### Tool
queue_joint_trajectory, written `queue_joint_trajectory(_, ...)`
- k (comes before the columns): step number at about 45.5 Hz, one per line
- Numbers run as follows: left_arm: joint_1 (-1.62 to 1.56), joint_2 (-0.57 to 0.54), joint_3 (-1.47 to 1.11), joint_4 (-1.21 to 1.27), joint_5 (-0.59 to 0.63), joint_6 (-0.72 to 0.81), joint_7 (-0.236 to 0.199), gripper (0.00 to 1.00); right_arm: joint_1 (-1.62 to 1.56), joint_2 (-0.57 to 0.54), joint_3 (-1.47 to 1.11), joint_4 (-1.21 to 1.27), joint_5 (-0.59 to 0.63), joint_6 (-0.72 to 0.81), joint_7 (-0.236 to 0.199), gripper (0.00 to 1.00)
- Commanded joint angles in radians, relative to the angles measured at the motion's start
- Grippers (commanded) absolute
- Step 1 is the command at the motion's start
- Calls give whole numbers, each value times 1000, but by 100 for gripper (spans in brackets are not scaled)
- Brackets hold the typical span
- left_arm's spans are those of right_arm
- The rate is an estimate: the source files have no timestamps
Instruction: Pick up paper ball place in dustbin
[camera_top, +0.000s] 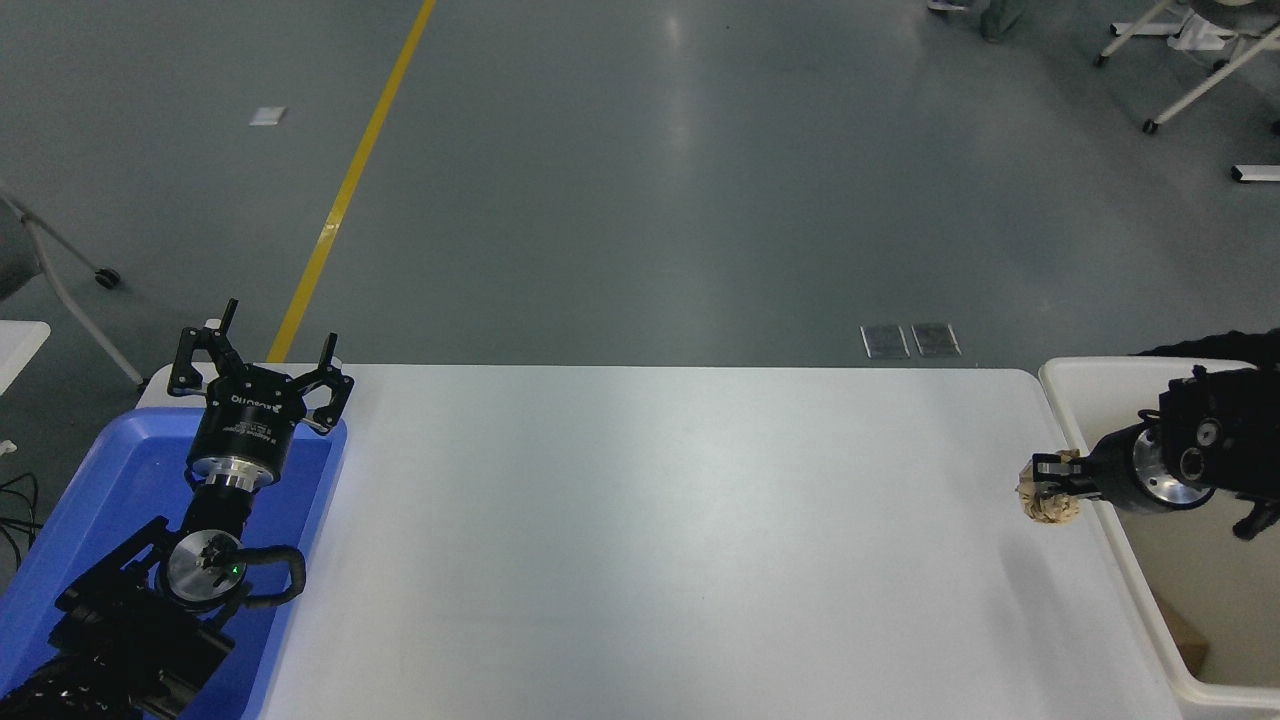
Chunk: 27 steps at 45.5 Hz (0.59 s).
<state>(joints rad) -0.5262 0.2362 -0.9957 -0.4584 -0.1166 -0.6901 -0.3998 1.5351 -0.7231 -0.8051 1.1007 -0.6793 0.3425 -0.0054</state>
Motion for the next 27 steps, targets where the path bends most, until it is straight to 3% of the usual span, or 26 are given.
queue_joint_trajectory(1, 0, 0, 0, 0, 0, 0, 1, 100, 473, -61, -207, 137, 32, 182, 39, 0)
queue_joint_trajectory(9, 0, 0, 0, 0, 0, 0, 1, 100, 671, -27, -313, 203, 92, 274, 38, 0)
queue_joint_trajectory(27, 0, 0, 0, 0, 0, 0, 1, 100, 841, 8, -422, 268, 119, 309, 36, 0)
